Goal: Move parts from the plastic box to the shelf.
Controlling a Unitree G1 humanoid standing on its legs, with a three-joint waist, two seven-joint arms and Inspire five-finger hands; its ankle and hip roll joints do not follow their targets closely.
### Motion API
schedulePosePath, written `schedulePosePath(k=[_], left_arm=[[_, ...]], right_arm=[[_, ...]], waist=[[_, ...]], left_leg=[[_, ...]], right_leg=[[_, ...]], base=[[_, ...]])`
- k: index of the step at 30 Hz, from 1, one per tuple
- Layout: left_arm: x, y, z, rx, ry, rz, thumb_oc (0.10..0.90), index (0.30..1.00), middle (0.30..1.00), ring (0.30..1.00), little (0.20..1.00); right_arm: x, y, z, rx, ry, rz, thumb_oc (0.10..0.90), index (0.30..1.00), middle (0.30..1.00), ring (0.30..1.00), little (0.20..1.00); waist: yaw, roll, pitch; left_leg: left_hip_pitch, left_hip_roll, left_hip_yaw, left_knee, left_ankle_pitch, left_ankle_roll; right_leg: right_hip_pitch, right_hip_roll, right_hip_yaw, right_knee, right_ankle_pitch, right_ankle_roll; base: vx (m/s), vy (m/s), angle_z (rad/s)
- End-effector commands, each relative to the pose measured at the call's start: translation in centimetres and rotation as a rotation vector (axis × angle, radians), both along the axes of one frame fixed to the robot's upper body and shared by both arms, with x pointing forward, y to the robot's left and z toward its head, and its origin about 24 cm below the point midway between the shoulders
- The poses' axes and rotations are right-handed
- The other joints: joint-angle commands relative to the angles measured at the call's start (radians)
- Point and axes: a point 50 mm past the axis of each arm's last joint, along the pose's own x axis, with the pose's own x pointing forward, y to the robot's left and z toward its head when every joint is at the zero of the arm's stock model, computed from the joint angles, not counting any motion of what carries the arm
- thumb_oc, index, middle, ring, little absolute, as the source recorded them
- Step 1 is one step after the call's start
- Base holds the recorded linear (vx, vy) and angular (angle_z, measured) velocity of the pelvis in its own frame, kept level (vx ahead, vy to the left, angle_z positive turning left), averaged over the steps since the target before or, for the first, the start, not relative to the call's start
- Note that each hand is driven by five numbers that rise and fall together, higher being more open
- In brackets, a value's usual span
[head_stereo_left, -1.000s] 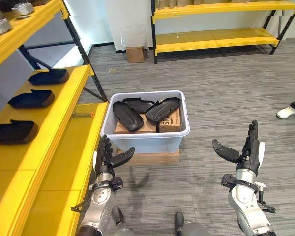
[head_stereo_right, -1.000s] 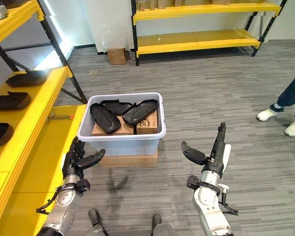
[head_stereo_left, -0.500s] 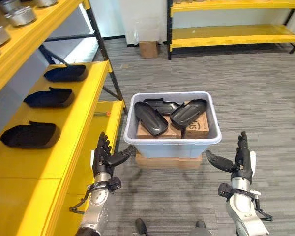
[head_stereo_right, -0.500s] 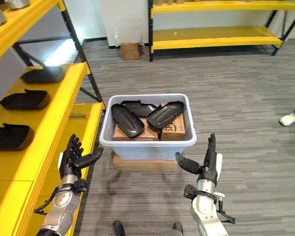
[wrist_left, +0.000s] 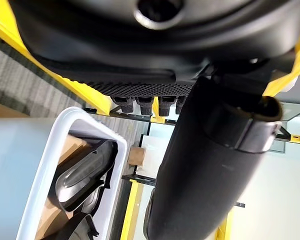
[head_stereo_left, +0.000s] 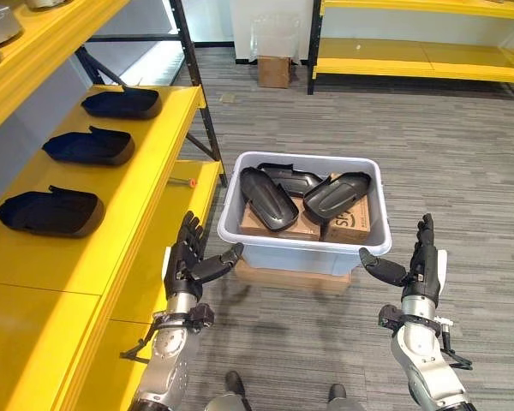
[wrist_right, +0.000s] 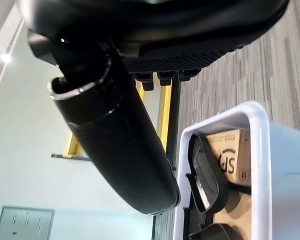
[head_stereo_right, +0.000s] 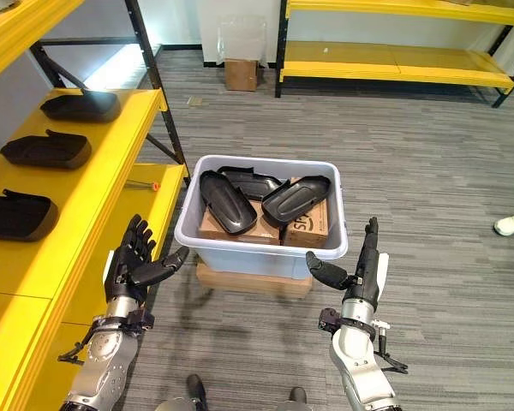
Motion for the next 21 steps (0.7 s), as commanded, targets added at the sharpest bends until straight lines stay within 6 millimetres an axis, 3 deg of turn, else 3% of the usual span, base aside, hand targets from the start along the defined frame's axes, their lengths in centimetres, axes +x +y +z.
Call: schedulePosePath(k=[1, 4, 5, 6, 8, 9, 10, 13, 17, 21], left_arm=[[1.1, 0.6, 4.4, 0.060, -0.211, -0.050, 0.900, 1.000, 1.000, 1.000, 1.000], [1.2, 0.5, 4.5, 0.061, -0.210, -0.066, 0.900, 1.000, 1.000, 1.000, 1.000], [1.4, 0.1, 4.7, 0.059, -0.218, -0.077, 0.900, 1.000, 1.000, 1.000, 1.000], [1.5, 0.0, 4.8, 0.048, -0.226, -0.079, 0.900, 1.000, 1.000, 1.000, 1.000], [1.5, 0.1, 4.8, 0.042, -0.228, -0.078, 0.900, 1.000, 1.000, 1.000, 1.000], [1.5, 0.1, 4.8, 0.042, -0.230, -0.075, 0.900, 1.000, 1.000, 1.000, 1.000], [1.6, -0.1, 4.6, 0.035, -0.224, -0.089, 0.900, 1.000, 1.000, 1.000, 1.000], [1.4, -0.8, 4.2, 0.035, -0.210, -0.132, 0.900, 1.000, 1.000, 1.000, 1.000], [0.9, -1.4, 3.8, 0.037, -0.199, -0.163, 0.900, 1.000, 1.000, 1.000, 1.000], [0.9, -1.5, 3.8, 0.023, -0.184, -0.157, 0.900, 1.000, 1.000, 1.000, 1.000]], right_arm=[[1.4, -1.0, 5.1, -0.060, -0.287, -0.077, 0.900, 1.000, 1.000, 1.000, 1.000], [1.6, -0.7, 5.0, -0.051, -0.285, -0.088, 0.900, 1.000, 1.000, 1.000, 1.000], [2.0, -0.4, 5.0, -0.049, -0.280, -0.086, 0.900, 1.000, 1.000, 1.000, 1.000], [2.0, -0.7, 5.1, -0.056, -0.276, -0.076, 0.900, 1.000, 1.000, 1.000, 1.000], [1.8, -0.9, 5.1, -0.059, -0.277, -0.066, 0.900, 1.000, 1.000, 1.000, 1.000], [1.7, -1.0, 5.1, -0.059, -0.280, -0.061, 0.900, 1.000, 1.000, 1.000, 1.000], [1.3, -1.3, 5.0, -0.058, -0.274, -0.063, 0.900, 1.000, 1.000, 1.000, 1.000], [1.0, -1.8, 4.6, -0.056, -0.262, -0.089, 0.900, 1.000, 1.000, 1.000, 1.000], [0.6, -2.2, 4.4, -0.053, -0.259, -0.114, 0.900, 1.000, 1.000, 1.000, 1.000], [0.5, -1.7, 4.2, -0.056, -0.243, -0.110, 0.900, 1.000, 1.000, 1.000, 1.000]], waist=[[0.019, 0.011, -0.084], [0.031, 0.022, -0.086], [0.024, 0.032, -0.076], [-0.005, 0.032, -0.068], [-0.022, 0.025, -0.064], [-0.031, 0.017, -0.060], [-0.055, 0.004, -0.054], [-0.080, 0.010, -0.041], [-0.089, 0.004, -0.038], [-0.090, -0.004, -0.052]], left_leg=[[-0.016, -0.029, -0.043, 0.008, -0.068, 0.061], [0.046, -0.067, -0.015, -0.057, -0.079, 0.098], [0.090, -0.079, -0.018, -0.108, -0.078, 0.108], [0.127, -0.096, -0.040, -0.151, -0.069, 0.105], [0.152, -0.107, -0.041, -0.169, -0.074, 0.102], [0.168, -0.114, -0.043, -0.177, -0.082, 0.100], [0.201, -0.132, -0.066, -0.189, -0.109, 0.095], [0.243, -0.135, -0.105, -0.191, -0.140, 0.093], [0.273, -0.138, -0.111, -0.184, -0.169, 0.092], [0.276, -0.140, -0.101, -0.157, -0.194, 0.090]], right_leg=[[0.003, -0.022, 0.012, 0.262, -0.120, -0.011], [-0.074, -0.086, -0.024, 0.464, -0.015, -0.010], [-0.140, -0.009, -0.015, 0.509, -0.050, -0.016], [-0.187, 0.117, -0.009, 0.416, -0.079, -0.032], [-0.224, 0.136, -0.021, 0.319, -0.061, -0.034], [-0.246, 0.131, -0.025, 0.244, -0.034, -0.030], [-0.278, 0.110, 0.009, 0.087, 0.059, -0.008], [-0.340, 0.084, 0.086, -0.021, 0.129, 0.015], [-0.301, 0.083, 0.089, -0.095, 0.150, 0.034], [-0.272, 0.069, 0.093, -0.079, 0.163, 0.037]], base=[[0.13, 0.328, 0.00], [0.12, 0.333, -0.13], [0.18, 0.264, -0.74], [0.16, 0.169, -0.75], [0.12, 0.003, -0.25], [0.24, -0.093, 0.26], [0.23, -0.107, 0.35], [0.25, -0.109, 0.35], [0.24, -0.170, 0.57], [0.20, -0.144, 0.58]])
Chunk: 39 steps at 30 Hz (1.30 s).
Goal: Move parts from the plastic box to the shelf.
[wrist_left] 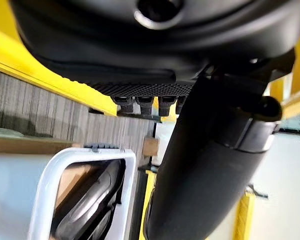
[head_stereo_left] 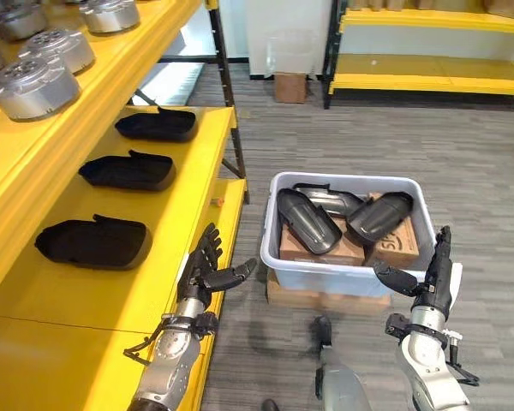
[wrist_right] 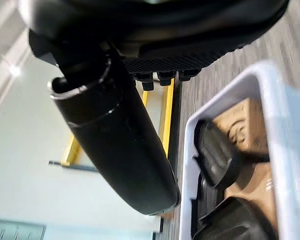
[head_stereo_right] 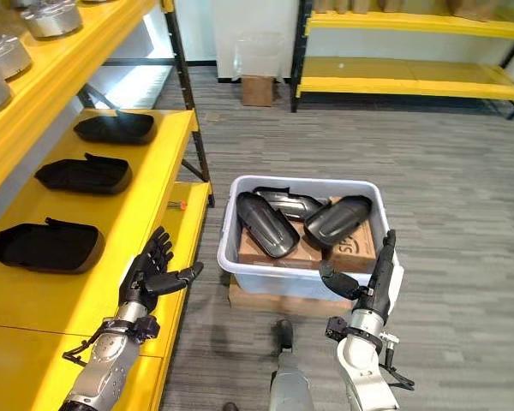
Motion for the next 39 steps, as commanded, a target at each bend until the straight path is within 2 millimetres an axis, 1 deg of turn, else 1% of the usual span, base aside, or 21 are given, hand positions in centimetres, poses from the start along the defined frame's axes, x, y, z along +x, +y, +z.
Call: schedulePosePath(k=[1, 7, 11, 15, 20, 27, 34, 39], left_arm=[[1.4, -0.3, 5.5, -0.023, -0.267, -0.049, 0.900, 1.000, 1.000, 1.000, 1.000], [0.9, 0.0, 5.1, -0.037, -0.241, -0.034, 0.900, 1.000, 1.000, 1.000, 1.000], [0.7, 0.1, 5.1, -0.038, -0.230, -0.030, 0.900, 1.000, 1.000, 1.000, 1.000], [0.7, 0.3, 5.2, -0.048, -0.232, -0.019, 0.900, 1.000, 1.000, 1.000, 1.000], [0.5, 0.4, 5.0, -0.039, -0.219, -0.015, 0.900, 1.000, 1.000, 1.000, 1.000], [0.5, 0.5, 5.1, -0.043, -0.215, -0.002, 0.900, 1.000, 1.000, 1.000, 1.000], [0.5, 0.4, 5.0, -0.027, -0.207, -0.008, 0.900, 1.000, 1.000, 1.000, 1.000], [0.6, 0.2, 5.7, -0.018, -0.244, -0.027, 0.900, 1.000, 1.000, 1.000, 1.000]], right_arm=[[2.4, -0.1, 5.2, -0.057, -0.278, 0.005, 0.900, 1.000, 1.000, 1.000, 1.000], [2.4, 0.0, 5.1, -0.062, -0.265, 0.012, 0.900, 1.000, 1.000, 1.000, 1.000], [2.6, -0.1, 5.4, -0.069, -0.259, -0.001, 0.900, 1.000, 1.000, 1.000, 1.000], [2.6, -0.3, 5.3, -0.078, -0.245, -0.021, 0.900, 1.000, 1.000, 1.000, 1.000], [2.1, -0.9, 5.0, -0.084, -0.222, -0.066, 0.900, 1.000, 1.000, 1.000, 1.000], [1.9, -1.2, 4.6, -0.098, -0.193, -0.090, 0.900, 1.000, 1.000, 1.000, 1.000], [1.6, -1.3, 4.4, -0.093, -0.177, -0.101, 0.900, 1.000, 1.000, 1.000, 1.000], [1.4, -1.3, 4.7, -0.086, -0.189, -0.105, 0.900, 1.000, 1.000, 1.000, 1.000]], waist=[[-0.003, -0.025, -0.059], [-0.003, -0.013, -0.075], [-0.002, -0.004, -0.078], [-0.010, -0.002, -0.068], [-0.018, -0.007, -0.067], [-0.026, -0.011, -0.064], [-0.033, -0.008, -0.062], [-0.043, 0.000, -0.057]], left_leg=[[-0.007, 0.073, -0.003, 0.042, -0.102, -0.025], [0.022, 0.099, 0.006, 0.009, -0.088, -0.045], [0.015, 0.120, 0.031, -0.015, -0.063, -0.062], [0.007, 0.127, 0.056, -0.005, -0.063, -0.061], [0.012, 0.128, 0.076, 0.001, -0.067, -0.058], [0.019, 0.126, 0.100, 0.006, -0.079, -0.053], [0.028, 0.130, 0.105, -0.002, -0.078, -0.054], [0.034, 0.129, 0.094, 0.004, -0.092, -0.051]], right_leg=[[0.048, -0.005, 0.014, 0.050, 0.005, 0.080], [0.087, 0.012, 0.003, 0.062, -0.030, 0.057], [0.097, 0.023, -0.019, 0.065, -0.057, 0.041], [0.065, 0.017, -0.035, 0.100, -0.061, 0.042], [0.051, 0.010, -0.057, 0.114, -0.054, 0.048], [0.027, -0.006, -0.093, 0.143, -0.051, 0.053], [0.014, -0.012, -0.100, 0.168, -0.058, 0.052], [-0.021, -0.014, -0.089, 0.223, -0.078, 0.046]], base=[[0.27, -0.153, 0.40], [0.17, -0.084, -0.07], [0.09, -0.042, -0.06], [0.03, -0.003, -0.13], [0.05, -0.002, -0.01], [0.00, 0.003, -0.01], [0.04, -0.018, -0.01], [0.10, -0.094, 0.03]])
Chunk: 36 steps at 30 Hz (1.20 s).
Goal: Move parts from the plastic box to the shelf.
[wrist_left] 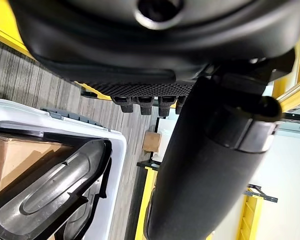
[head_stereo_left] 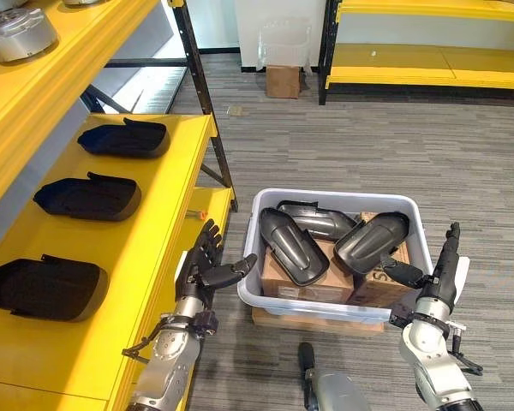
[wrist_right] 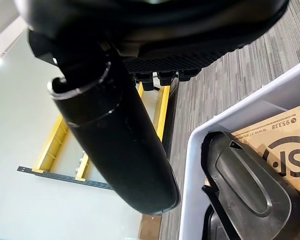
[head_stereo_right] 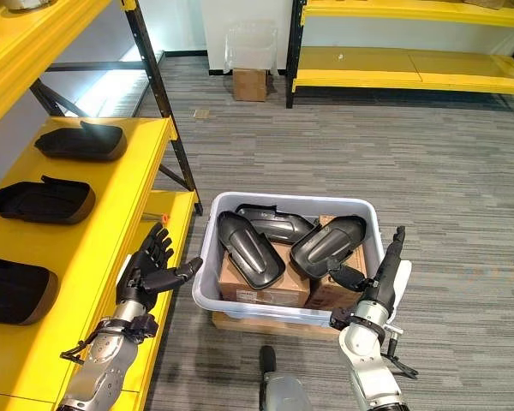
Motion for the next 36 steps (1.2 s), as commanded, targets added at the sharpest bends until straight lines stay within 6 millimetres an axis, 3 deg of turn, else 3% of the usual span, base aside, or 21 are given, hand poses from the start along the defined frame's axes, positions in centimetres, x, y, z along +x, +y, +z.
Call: schedulePosePath(k=[1, 11, 14, 15, 18, 19, 22, 25, 26, 27, 28, 31, 36], left_arm=[[1.1, 0.2, 5.1, 0.033, -0.253, -0.030, 0.900, 1.000, 1.000, 1.000, 1.000], [1.5, 0.5, 5.3, 0.004, -0.263, 0.019, 0.900, 1.000, 1.000, 1.000, 1.000], [1.7, 0.3, 5.2, -0.010, -0.258, 0.025, 0.900, 1.000, 1.000, 1.000, 1.000], [1.8, 0.0, 5.2, -0.007, -0.267, 0.021, 0.900, 1.000, 1.000, 1.000, 1.000], [1.9, 0.0, 5.3, -0.015, -0.272, 0.041, 0.900, 1.000, 1.000, 1.000, 1.000], [2.0, 0.4, 5.4, -0.033, -0.277, 0.081, 0.900, 1.000, 1.000, 1.000, 1.000], [2.0, 0.9, 5.5, -0.043, -0.278, 0.107, 0.900, 1.000, 1.000, 1.000, 1.000], [1.9, 0.6, 5.2, -0.049, -0.267, 0.107, 0.900, 1.000, 1.000, 1.000, 1.000], [1.9, 0.4, 5.2, -0.051, -0.265, 0.100, 0.900, 1.000, 1.000, 1.000, 1.000], [2.0, 0.5, 5.1, -0.050, -0.260, 0.101, 0.900, 1.000, 1.000, 1.000, 1.000], [2.1, 0.5, 5.0, -0.046, -0.253, 0.100, 0.900, 1.000, 1.000, 1.000, 1.000], [2.0, 0.7, 4.4, -0.031, -0.227, 0.087, 0.900, 1.000, 1.000, 1.000, 1.000], [1.5, 1.1, 4.2, -0.026, -0.223, 0.105, 0.900, 1.000, 1.000, 1.000, 1.000]], right_arm=[[0.4, -0.2, 4.8, -0.042, -0.268, -0.013, 0.900, 1.000, 1.000, 1.000, 1.000], [0.3, -0.4, 4.9, -0.050, -0.264, 0.007, 0.900, 1.000, 1.000, 1.000, 1.000], [0.5, -0.5, 4.9, -0.062, -0.261, 0.031, 0.900, 1.000, 1.000, 1.000, 1.000], [0.6, -0.5, 5.2, -0.085, -0.266, 0.055, 0.900, 1.000, 1.000, 1.000, 1.000], [0.5, -0.6, 5.3, -0.103, -0.270, 0.066, 0.900, 1.000, 1.000, 1.000, 1.000], [0.6, -0.7, 5.1, -0.098, -0.265, 0.078, 0.900, 1.000, 1.000, 1.000, 1.000], [0.8, -0.5, 5.1, -0.096, -0.256, 0.090, 0.900, 1.000, 1.000, 1.000, 1.000], [0.6, -0.5, 5.4, -0.121, -0.253, 0.102, 0.900, 1.000, 1.000, 1.000, 1.000], [0.6, -0.3, 5.4, -0.122, -0.252, 0.102, 0.900, 1.000, 1.000, 1.000, 1.000], [0.6, -0.4, 5.5, -0.126, -0.257, 0.104, 0.900, 1.000, 1.000, 1.000, 1.000], [0.7, -0.4, 5.4, -0.124, -0.257, 0.103, 0.900, 1.000, 1.000, 1.000, 1.000], [0.6, -0.4, 5.2, -0.093, -0.251, 0.088, 0.900, 1.000, 1.000, 1.000, 1.000], [0.5, -0.2, 5.3, -0.099, -0.248, 0.095, 0.900, 1.000, 1.000, 1.000, 1.000]], waist=[[-0.017, -0.027, -0.057], [-0.046, -0.002, -0.076], [-0.055, 0.014, -0.084], [-0.062, 0.031, -0.093], [-0.052, 0.028, -0.092], [-0.033, 0.013, -0.078], [-0.020, 0.000, -0.061], [-0.017, -0.009, -0.049], [-0.011, -0.009, -0.045], [-0.011, -0.012, -0.045], [-0.008, -0.011, -0.050], [-0.009, 0.001, -0.057], [-0.007, 0.004, -0.059]], left_leg=[[0.011, -0.016, 0.017, 0.031, -0.070, 0.058], [0.006, 0.012, 0.035, 0.114, -0.086, 0.038], [-0.011, 0.041, 0.059, 0.185, -0.006, 0.008], [-0.026, 0.062, 0.075, 0.287, 0.088, -0.029], [-0.089, 0.057, 0.044, 0.383, 0.121, -0.037], [-0.189, 0.040, 0.023, 0.447, 0.096, -0.020], [-0.261, 0.042, 0.063, 0.341, 0.087, -0.002], [-0.295, 0.061, 0.077, 0.223, 0.136, -0.011], [-0.317, 0.074, 0.055, 0.218, 0.176, -0.023], [-0.295, 0.063, 0.053, 0.189, 0.131, -0.006], [-0.282, 0.061, 0.051, 0.154, 0.121, -0.007], [-0.212, 0.049, 0.044, 0.066, 0.116, -0.018], [-0.180, 0.026, 0.042, 0.037, 0.105, -0.010]], right_leg=[[-0.030, -0.138, -0.051, 0.035, -0.020, 0.121], [-0.029, -0.100, -0.037, 0.095, -0.100, 0.059], [0.004, -0.072, -0.041, 0.065, -0.122, 0.028], [0.035, -0.044, -0.045, 0.028, -0.139, -0.005], [0.063, -0.033, -0.033, 0.001, -0.142, -0.018], [0.103, -0.035, -0.004, -0.029, -0.142, -0.021], [0.155, -0.043, 0.038, -0.068, -0.134, 0.001], [0.229, -0.058, 0.049, -0.132, -0.119, 0.021], [0.240, -0.061, 0.058, -0.153, -0.104, 0.022], [0.251, -0.070, 0.058, -0.155, -0.107, 0.029], [0.246, -0.075, 0.050, -0.163, -0.100, 0.036], [0.245, -0.074, 0.038, -0.180, -0.089, 0.052], [0.241, -0.070, 0.042, -0.186, -0.085, 0.058]], base=[[0.14, -0.168, 0.08], [0.13, -0.153, 0.04], [0.12, -0.172, -0.01], [0.11, -0.179, 0.00], [0.08, -0.115, 0.11], [0.12, -0.021, -0.10], [0.13, 0.062, -0.33], [0.14, 0.146, -0.38], [0.11, 0.118, -0.09], [0.09, 0.093, -0.27], [0.06, 0.085, -0.44], [0.08, 0.105, -0.38], [0.04, 0.074, 0.07]])
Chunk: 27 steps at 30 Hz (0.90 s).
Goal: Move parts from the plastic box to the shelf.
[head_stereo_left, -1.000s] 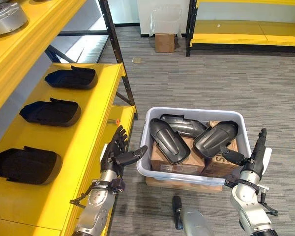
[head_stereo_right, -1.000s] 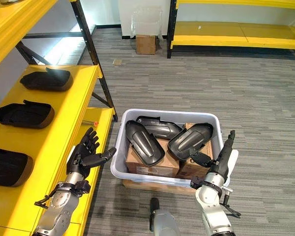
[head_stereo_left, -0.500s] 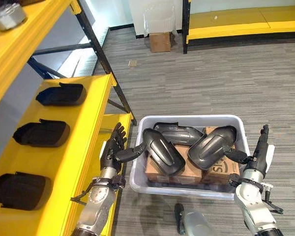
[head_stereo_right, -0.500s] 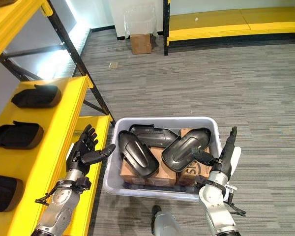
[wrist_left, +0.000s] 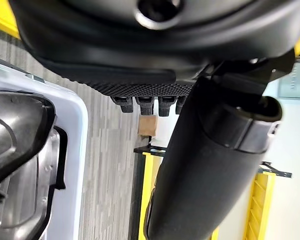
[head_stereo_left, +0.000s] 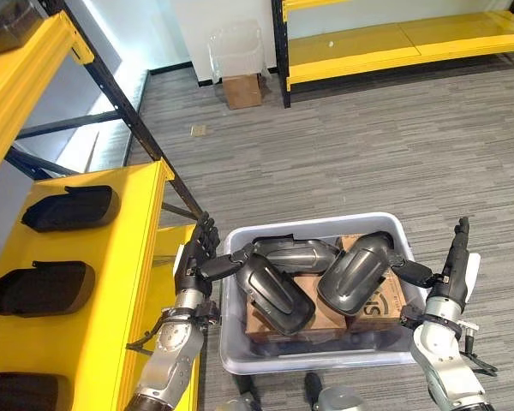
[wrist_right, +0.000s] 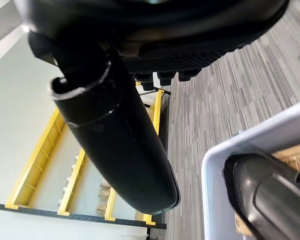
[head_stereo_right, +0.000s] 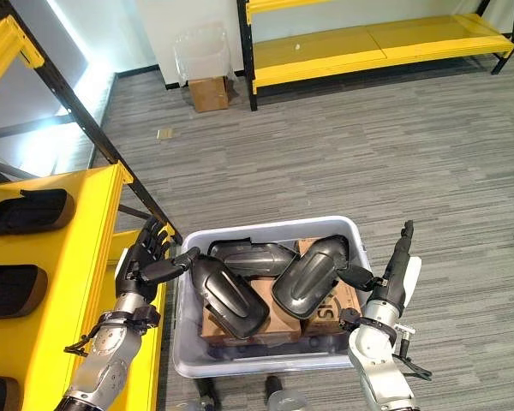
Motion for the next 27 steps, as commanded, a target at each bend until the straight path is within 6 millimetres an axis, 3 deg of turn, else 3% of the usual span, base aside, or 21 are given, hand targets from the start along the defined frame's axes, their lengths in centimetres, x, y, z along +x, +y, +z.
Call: schedulePosePath(k=[1, 27], left_arm=[[0.62, 1.31, 3.58, 0.015, -0.210, 0.048, 0.900, 1.000, 1.000, 1.000, 1.000], [-0.36, 2.11, 3.24, 0.034, -0.186, 0.036, 0.900, 1.000, 1.000, 1.000, 1.000]], right_arm=[[1.15, 0.85, 4.66, -0.055, -0.236, 0.066, 0.900, 1.000, 1.000, 1.000, 1.000], [1.38, 1.49, 4.04, -0.042, -0.212, 0.054, 0.900, 1.000, 1.000, 1.000, 1.000]], waist=[[0.048, -0.011, -0.080], [0.091, -0.032, -0.102]], left_leg=[[0.045, 0.002, 0.001, 0.038, -0.156, -0.056], [0.085, -0.038, -0.022, 0.013, -0.195, -0.024]], right_leg=[[-0.091, -0.120, -0.053, -0.028, 0.042, 0.095], [-0.053, -0.103, -0.050, -0.063, 0.041, 0.104]], base=[[0.01, 0.031, 0.19], [0.00, 0.013, 0.01]])
